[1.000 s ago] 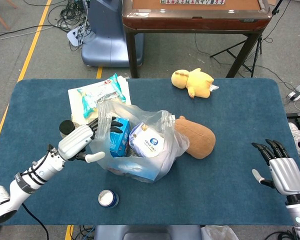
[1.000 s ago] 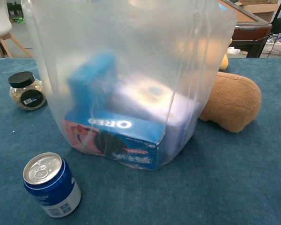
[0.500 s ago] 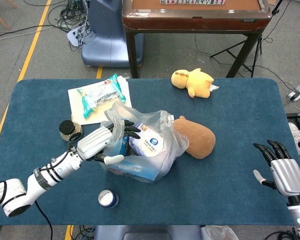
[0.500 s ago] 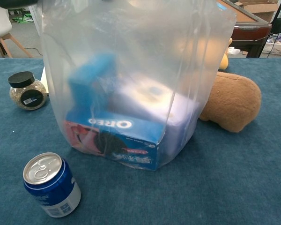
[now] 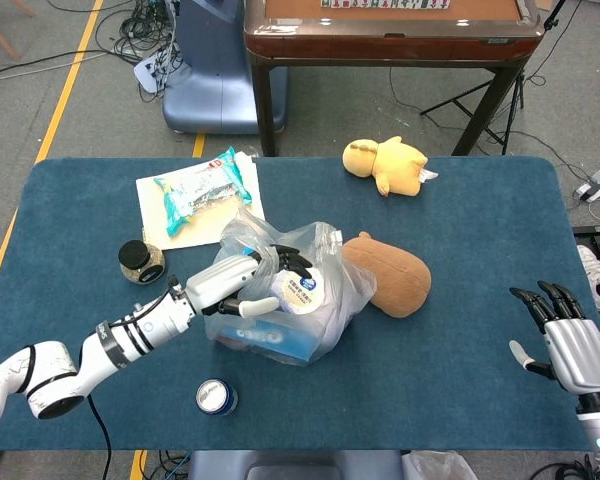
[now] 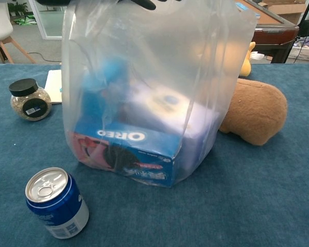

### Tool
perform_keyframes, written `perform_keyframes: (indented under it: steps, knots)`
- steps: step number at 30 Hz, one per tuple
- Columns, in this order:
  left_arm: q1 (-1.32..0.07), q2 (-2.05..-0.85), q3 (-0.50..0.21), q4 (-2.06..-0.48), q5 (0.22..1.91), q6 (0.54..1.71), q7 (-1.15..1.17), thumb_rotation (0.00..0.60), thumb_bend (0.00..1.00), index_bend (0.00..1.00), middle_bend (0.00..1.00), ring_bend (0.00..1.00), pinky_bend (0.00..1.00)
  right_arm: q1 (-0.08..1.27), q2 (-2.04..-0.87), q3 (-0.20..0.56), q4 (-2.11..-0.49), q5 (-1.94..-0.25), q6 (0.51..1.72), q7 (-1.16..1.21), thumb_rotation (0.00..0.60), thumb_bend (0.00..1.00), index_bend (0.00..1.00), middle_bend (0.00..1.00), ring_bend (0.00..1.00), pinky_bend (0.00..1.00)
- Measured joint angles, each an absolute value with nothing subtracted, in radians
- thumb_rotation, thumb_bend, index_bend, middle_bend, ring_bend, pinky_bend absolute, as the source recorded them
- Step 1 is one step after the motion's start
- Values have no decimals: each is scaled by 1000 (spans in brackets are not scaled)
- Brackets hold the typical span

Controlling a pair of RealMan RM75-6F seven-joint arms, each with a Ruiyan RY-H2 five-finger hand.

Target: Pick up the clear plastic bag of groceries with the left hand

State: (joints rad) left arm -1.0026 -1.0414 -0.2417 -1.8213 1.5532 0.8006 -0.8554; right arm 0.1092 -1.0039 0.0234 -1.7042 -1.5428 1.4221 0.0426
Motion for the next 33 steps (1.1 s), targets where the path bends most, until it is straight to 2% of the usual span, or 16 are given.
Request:
perform_keyframes:
  steps: [12, 27, 33]
  knots:
    - [-1067, -1034, -283, -1832, 1501, 721, -1048, 41, 124, 224, 132, 54, 0, 108, -1009, 23, -1690, -1538, 1418, 56, 600, 324, 169, 224, 71, 97]
    - [-1159, -1098, -323, -1769, 1423, 592, -1214, 35, 124, 235, 132, 55, 0, 107, -1007, 22, -1692, -1536, 1414, 55, 600, 324, 169, 224, 71, 97]
    - [-1164, -1093, -346, -1780, 1417, 576, -1301, 32, 124, 247, 132, 55, 0, 104, -1007, 21, -1689, -1533, 1415, 58, 600, 324, 169, 224, 71, 97]
